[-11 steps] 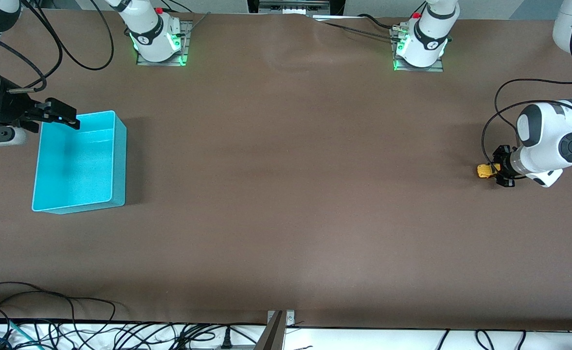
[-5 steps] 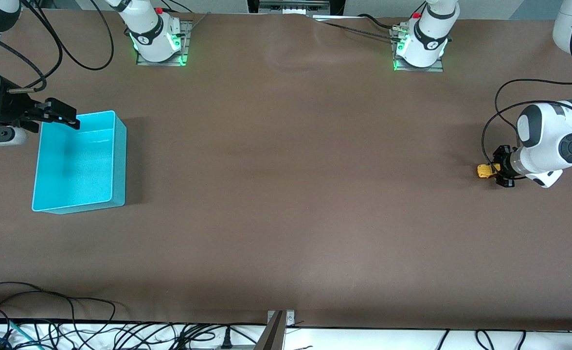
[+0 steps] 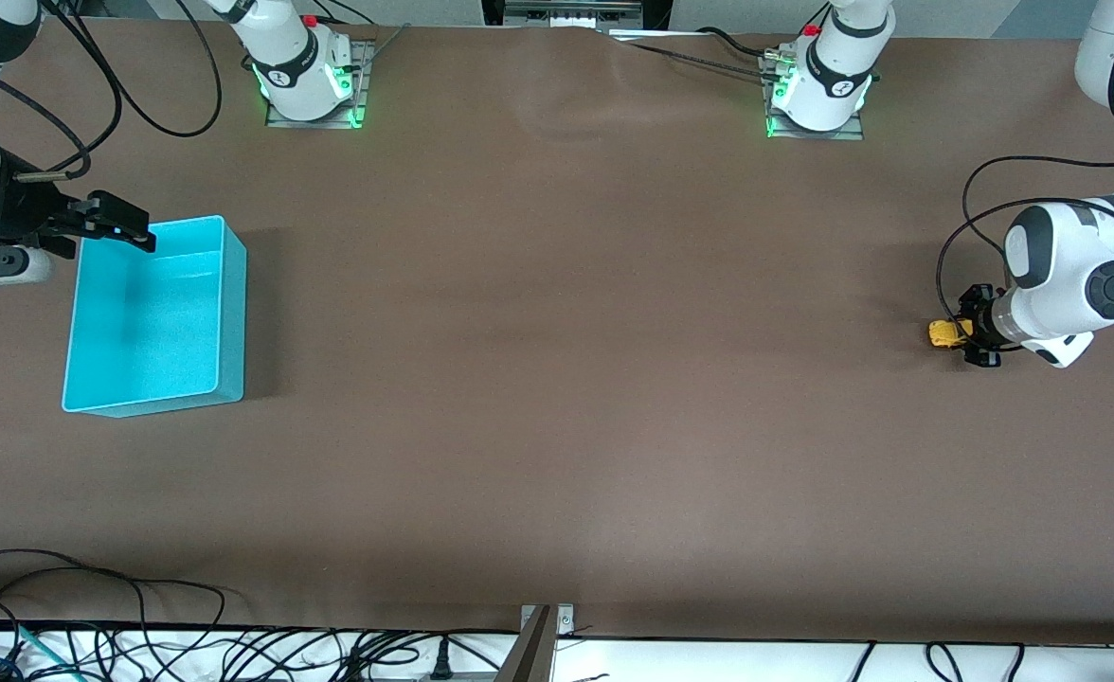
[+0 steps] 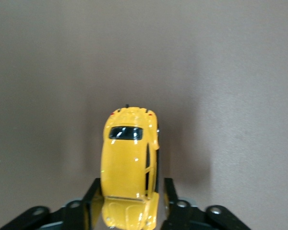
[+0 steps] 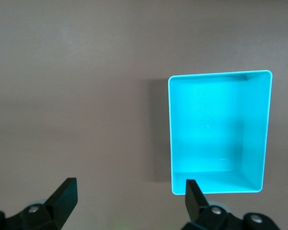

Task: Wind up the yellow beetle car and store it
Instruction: 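Open the left gripper, releasing the car to roll toward the cyan box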

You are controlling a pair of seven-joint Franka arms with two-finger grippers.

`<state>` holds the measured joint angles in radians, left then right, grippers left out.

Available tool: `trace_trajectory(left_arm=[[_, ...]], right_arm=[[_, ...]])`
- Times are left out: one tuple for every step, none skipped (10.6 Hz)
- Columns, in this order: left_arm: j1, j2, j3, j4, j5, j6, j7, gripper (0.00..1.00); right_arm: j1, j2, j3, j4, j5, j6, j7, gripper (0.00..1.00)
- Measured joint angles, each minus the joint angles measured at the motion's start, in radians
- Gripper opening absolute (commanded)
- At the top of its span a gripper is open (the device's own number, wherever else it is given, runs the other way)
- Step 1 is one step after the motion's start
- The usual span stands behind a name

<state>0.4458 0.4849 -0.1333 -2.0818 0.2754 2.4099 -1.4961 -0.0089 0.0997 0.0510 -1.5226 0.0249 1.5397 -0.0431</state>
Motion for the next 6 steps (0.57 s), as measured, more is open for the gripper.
trace_trajectory(left_arm=[[0.0, 0.006, 0.0, 0.008, 0.0, 0.0, 0.001, 0.86], [0.0, 0.006, 0.0, 0.015, 0.0, -0.003, 0.002, 0.89], [0.0, 0.006, 0.0, 0.023, 0.0, -0.005, 0.002, 0.89], [0.0, 0.006, -0.001, 0.027, 0.0, -0.009, 0.002, 0.89], [0.0, 0.006, -0.001, 0.028, 0.0, -0.014, 0.002, 0.89], [0.0, 0.006, -0.001, 0.028, 0.0, -0.018, 0.002, 0.89]], right_arm=[[0.0, 0.0, 0.0, 0.0, 0.0, 0.0, -0.001, 1.0], [0.0, 0.0, 0.0, 0.0, 0.0, 0.0, -0.002, 1.0], [0.0, 0.0, 0.0, 0.0, 0.0, 0.0, -0.003, 1.0], [0.0, 0.0, 0.0, 0.0, 0.0, 0.0, -0.003, 1.0], [0.0, 0.0, 0.0, 0.0, 0.0, 0.0, -0.003, 1.0], [0.0, 0.0, 0.0, 0.0, 0.0, 0.0, -0.004, 1.0]])
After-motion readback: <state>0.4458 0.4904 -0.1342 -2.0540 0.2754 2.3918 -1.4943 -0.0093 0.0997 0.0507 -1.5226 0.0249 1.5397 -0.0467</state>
